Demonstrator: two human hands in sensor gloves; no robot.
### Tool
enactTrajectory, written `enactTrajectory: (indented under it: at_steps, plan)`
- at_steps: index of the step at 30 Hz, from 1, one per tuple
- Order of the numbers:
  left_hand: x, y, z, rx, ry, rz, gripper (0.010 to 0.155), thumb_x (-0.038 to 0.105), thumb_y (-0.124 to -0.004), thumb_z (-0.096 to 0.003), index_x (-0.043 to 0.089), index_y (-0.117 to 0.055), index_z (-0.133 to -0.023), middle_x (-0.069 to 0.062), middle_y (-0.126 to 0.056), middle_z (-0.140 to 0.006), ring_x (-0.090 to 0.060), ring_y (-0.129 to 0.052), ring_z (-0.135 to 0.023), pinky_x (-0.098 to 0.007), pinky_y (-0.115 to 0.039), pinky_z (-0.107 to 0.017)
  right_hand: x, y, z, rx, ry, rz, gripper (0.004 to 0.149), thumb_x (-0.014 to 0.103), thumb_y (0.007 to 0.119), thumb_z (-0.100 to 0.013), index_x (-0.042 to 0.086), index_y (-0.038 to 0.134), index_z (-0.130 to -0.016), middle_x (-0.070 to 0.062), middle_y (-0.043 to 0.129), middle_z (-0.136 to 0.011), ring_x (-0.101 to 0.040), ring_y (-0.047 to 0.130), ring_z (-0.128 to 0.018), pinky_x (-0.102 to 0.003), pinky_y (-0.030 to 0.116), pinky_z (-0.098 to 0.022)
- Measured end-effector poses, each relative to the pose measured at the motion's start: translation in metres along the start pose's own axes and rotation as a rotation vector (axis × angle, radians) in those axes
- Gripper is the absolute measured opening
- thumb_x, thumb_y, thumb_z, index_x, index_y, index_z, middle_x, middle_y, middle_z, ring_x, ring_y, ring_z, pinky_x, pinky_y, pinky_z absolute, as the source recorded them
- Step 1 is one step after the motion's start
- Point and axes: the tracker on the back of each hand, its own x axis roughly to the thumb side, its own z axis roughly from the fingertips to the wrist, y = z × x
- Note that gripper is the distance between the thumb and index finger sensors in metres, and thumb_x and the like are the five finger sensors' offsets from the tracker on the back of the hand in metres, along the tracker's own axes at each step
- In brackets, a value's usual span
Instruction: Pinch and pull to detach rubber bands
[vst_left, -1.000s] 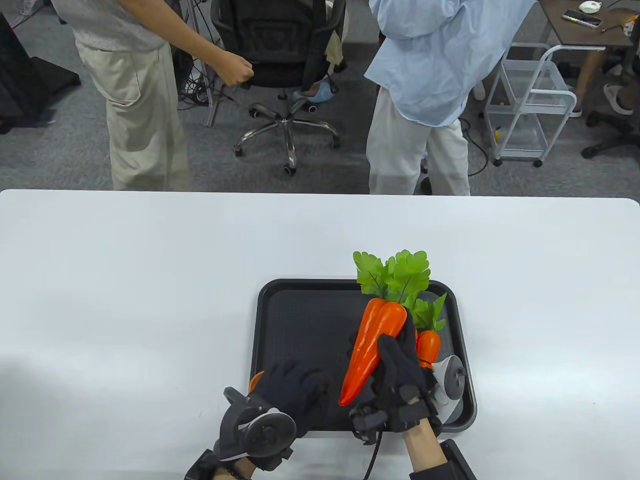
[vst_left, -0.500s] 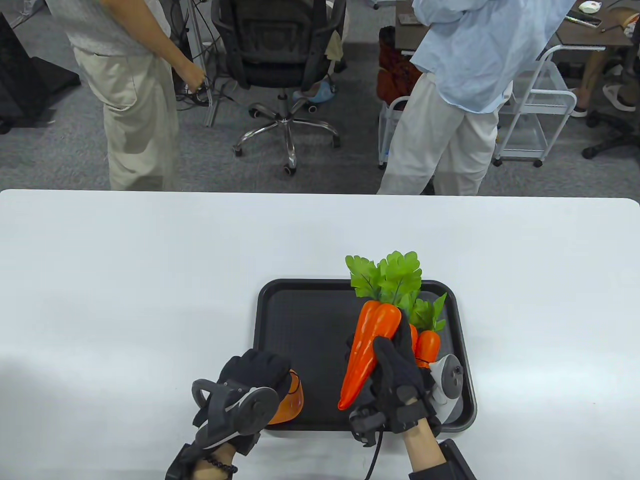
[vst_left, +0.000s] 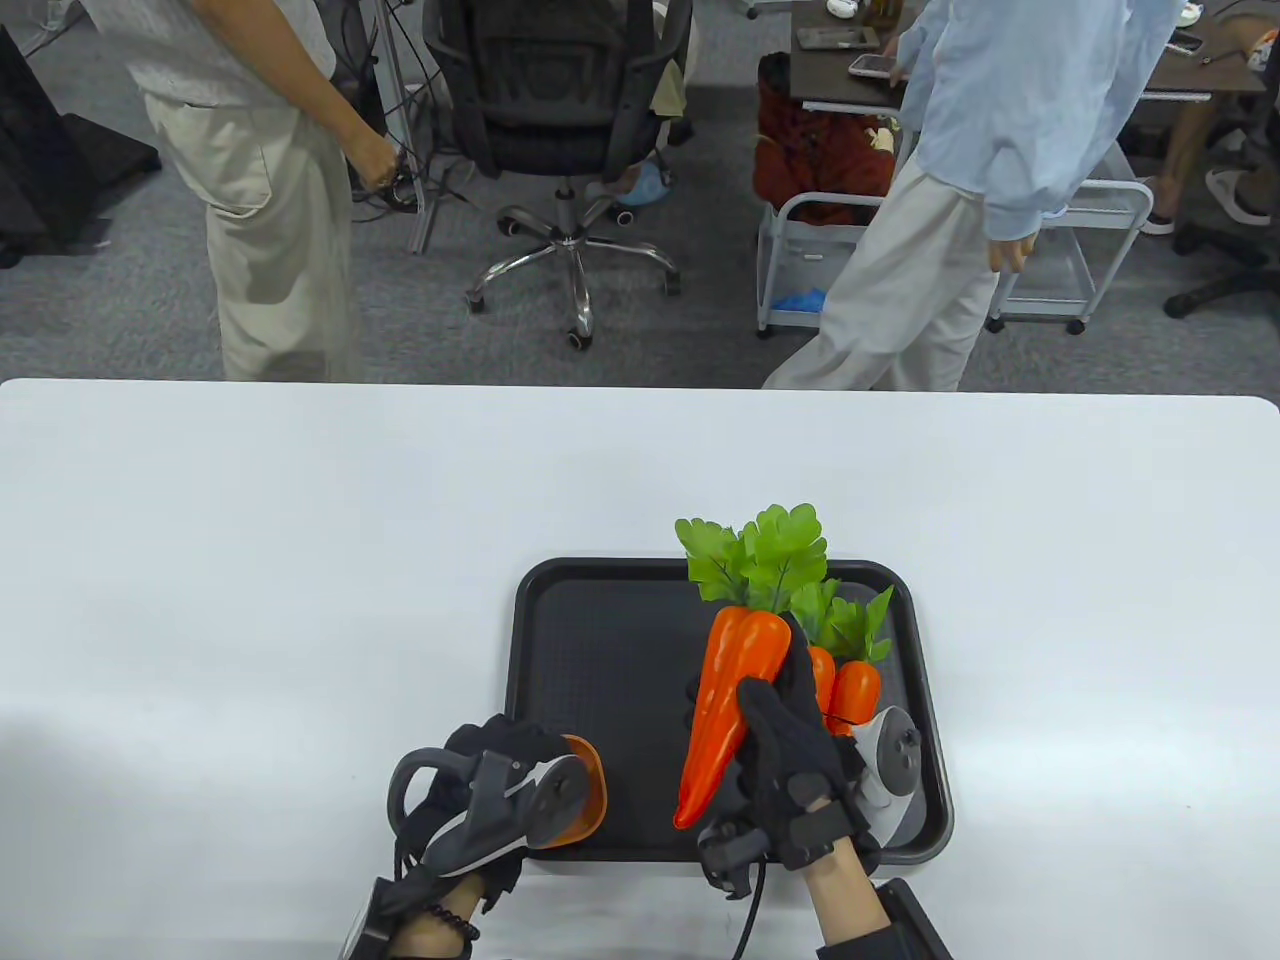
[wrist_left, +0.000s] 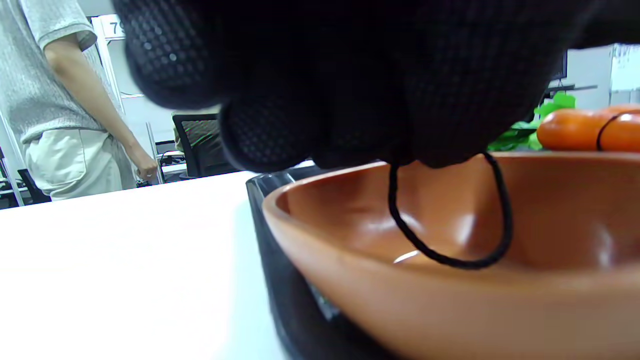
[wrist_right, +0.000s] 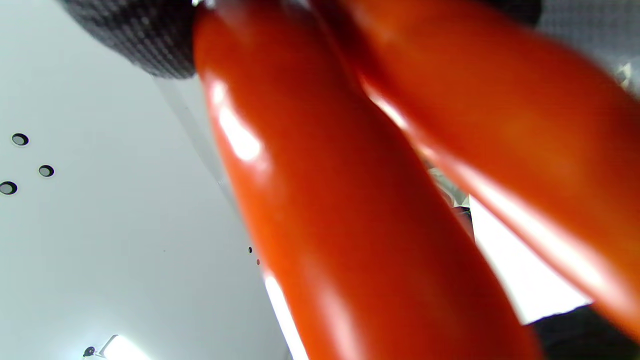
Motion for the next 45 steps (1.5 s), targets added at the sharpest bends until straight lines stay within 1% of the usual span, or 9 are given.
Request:
enactTrajectory:
  at_steps: [11,16,19,22,26,29,31,37,45]
  plan:
    - [0.014,-0.005,-0.004,-0.048,-0.01,-0.123,0.034,0.05,-0.094,-0.036,0.037,-0.099,-0.067,0.01,-0.114,-0.05,-0.015,-0.111,-0.051,-0.037,-0.094,-0.04,-0.001,0.002,-0.001,0.01,-0.001,0.022,0.089,0.055,0.079,-0.053,0.021,0.018,-0.108,-0.032,0.014,-0.105,-0.061,0.073,-0.081,-0.06,0.076,-0.054]
    - [0.012,-0.001,-0.002,-0.043,0.009,-0.11,0.037,0.051,-0.094,-0.0361,0.039,-0.097,-0.071,0.011,-0.113,-0.056,-0.015,-0.111,-0.056,-0.039,-0.093,-0.044,0.003,0.002,0.0,-0.016,0.0,0.132,0.09,0.054,0.081,-0.051,0.021,0.02,-0.108,-0.031,0.014,-0.106,-0.063,0.073,-0.079,-0.06,0.076,-0.053]
    - [0.008,0.006,0.002,-0.019,0.03,-0.069,0.041,0.053,-0.093,-0.0363,0.039,-0.095,-0.075,0.012,-0.112,-0.063,-0.016,-0.11,-0.061,-0.042,-0.091,-0.049,0.011,0.005,-0.001,-0.035,-0.008,0.35,0.09,0.052,0.083,-0.05,0.021,0.023,-0.108,-0.032,0.016,-0.106,-0.064,0.073,-0.077,-0.061,0.077,-0.051]
    - [0.002,0.014,0.008,0.069,0.046,0.01,0.045,0.054,-0.09,-0.038,0.039,-0.092,-0.08,0.011,-0.11,-0.07,-0.018,-0.108,-0.067,-0.044,-0.09,-0.053,0.019,0.011,-0.006,-0.039,-0.019,0.538,0.09,0.052,0.084,-0.049,0.022,0.024,-0.109,-0.032,0.017,-0.107,-0.065,0.074,-0.077,-0.061,0.078,-0.05]
    - [-0.001,0.021,0.012,0.195,0.058,0.101,0.054,0.056,-0.085,-0.0408,0.039,-0.084,-0.092,0.005,-0.099,-0.096,-0.025,-0.098,-0.087,-0.055,-0.08,-0.065,0.025,0.024,-0.015,-0.029,0.012,0.734,0.09,0.05,0.085,-0.049,0.022,0.024,-0.109,-0.032,0.016,-0.107,-0.066,0.073,-0.076,-0.062,0.078,-0.048]
    - [-0.003,0.025,0.015,0.245,0.074,0.163,0.058,0.058,-0.078,-0.0442,0.039,-0.076,-0.099,0.001,-0.087,-0.109,-0.032,-0.087,-0.099,-0.063,-0.071,-0.071,0.024,0.034,-0.024,-0.039,0.076,0.9,0.091,0.05,0.086,-0.049,0.022,0.024,-0.109,-0.032,0.016,-0.107,-0.067,0.073,-0.076,-0.062,0.077,-0.048]
    - [-0.004,0.027,0.016,0.253,0.075,0.191,0.058,0.058,-0.077,-0.0449,0.039,-0.076,-0.099,0.0,-0.086,-0.11,-0.032,-0.086,-0.099,-0.064,-0.07,-0.072,0.021,0.039,-0.031,-0.039,0.108,1.014,0.09,0.05,0.086,-0.049,0.022,0.024,-0.109,-0.032,0.016,-0.107,-0.067,0.073,-0.075,-0.062,0.078,-0.047]
    - [-0.006,0.031,0.019,0.276,0.072,0.254,0.056,0.057,-0.077,-0.0455,0.038,-0.076,-0.099,0.0,-0.087,-0.109,-0.032,-0.088,-0.098,-0.063,-0.071,-0.071,0.007,0.062,-0.05,-0.085,0.307,1.378,0.09,0.051,0.085,-0.049,0.021,0.024,-0.109,-0.032,0.017,-0.106,-0.067,0.074,-0.075,-0.061,0.078,-0.047]
    - [-0.002,0.034,0.019,0.294,0.055,0.274,0.055,0.056,-0.077,-0.0457,0.038,-0.078,-0.098,0.002,-0.09,-0.107,-0.031,-0.09,-0.097,-0.061,-0.073,-0.07,-0.015,0.078,-0.08,-0.113,0.443,1.593,0.09,0.051,0.085,-0.049,0.021,0.024,-0.109,-0.033,0.017,-0.106,-0.067,0.075,-0.073,-0.061,0.078,-0.047]
